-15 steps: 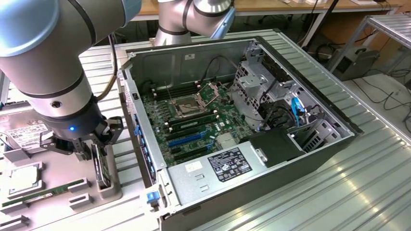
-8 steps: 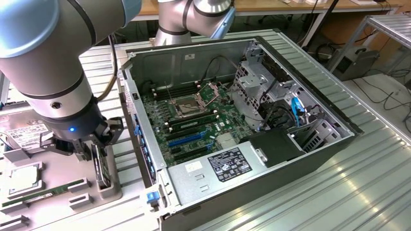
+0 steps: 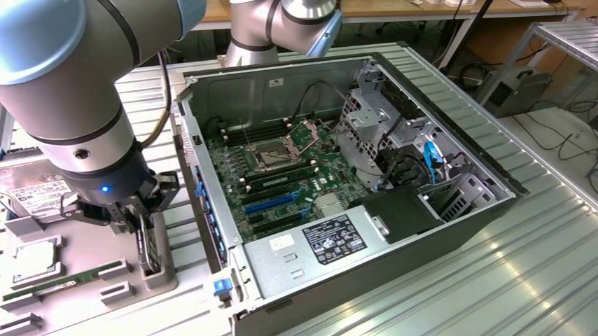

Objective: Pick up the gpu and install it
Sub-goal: 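Pick up the gpu and move the gpu toward the slot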

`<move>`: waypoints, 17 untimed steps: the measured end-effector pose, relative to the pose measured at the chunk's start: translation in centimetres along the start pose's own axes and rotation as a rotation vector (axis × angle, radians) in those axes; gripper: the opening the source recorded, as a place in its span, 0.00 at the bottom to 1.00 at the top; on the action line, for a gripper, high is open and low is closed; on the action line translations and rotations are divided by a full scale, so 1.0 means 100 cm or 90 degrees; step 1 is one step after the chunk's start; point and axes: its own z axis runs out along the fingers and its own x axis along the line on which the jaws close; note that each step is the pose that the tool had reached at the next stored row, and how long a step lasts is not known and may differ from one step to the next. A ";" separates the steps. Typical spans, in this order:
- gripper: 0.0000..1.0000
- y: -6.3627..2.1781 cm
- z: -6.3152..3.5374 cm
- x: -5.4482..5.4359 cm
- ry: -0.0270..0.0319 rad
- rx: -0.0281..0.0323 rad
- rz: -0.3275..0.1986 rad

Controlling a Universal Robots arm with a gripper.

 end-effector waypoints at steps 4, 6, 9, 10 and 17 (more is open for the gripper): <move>0.26 -0.0001 0.0000 0.000 0.0000 -0.0003 0.000; 0.26 -0.0001 0.0000 0.000 0.0000 -0.0004 0.000; 0.26 -0.0002 0.0000 0.000 0.0009 -0.0006 -0.008; 0.26 -0.0003 -0.0001 0.000 0.0016 -0.0008 -0.013; 0.26 -0.0004 0.0000 0.000 0.0039 -0.0037 -0.023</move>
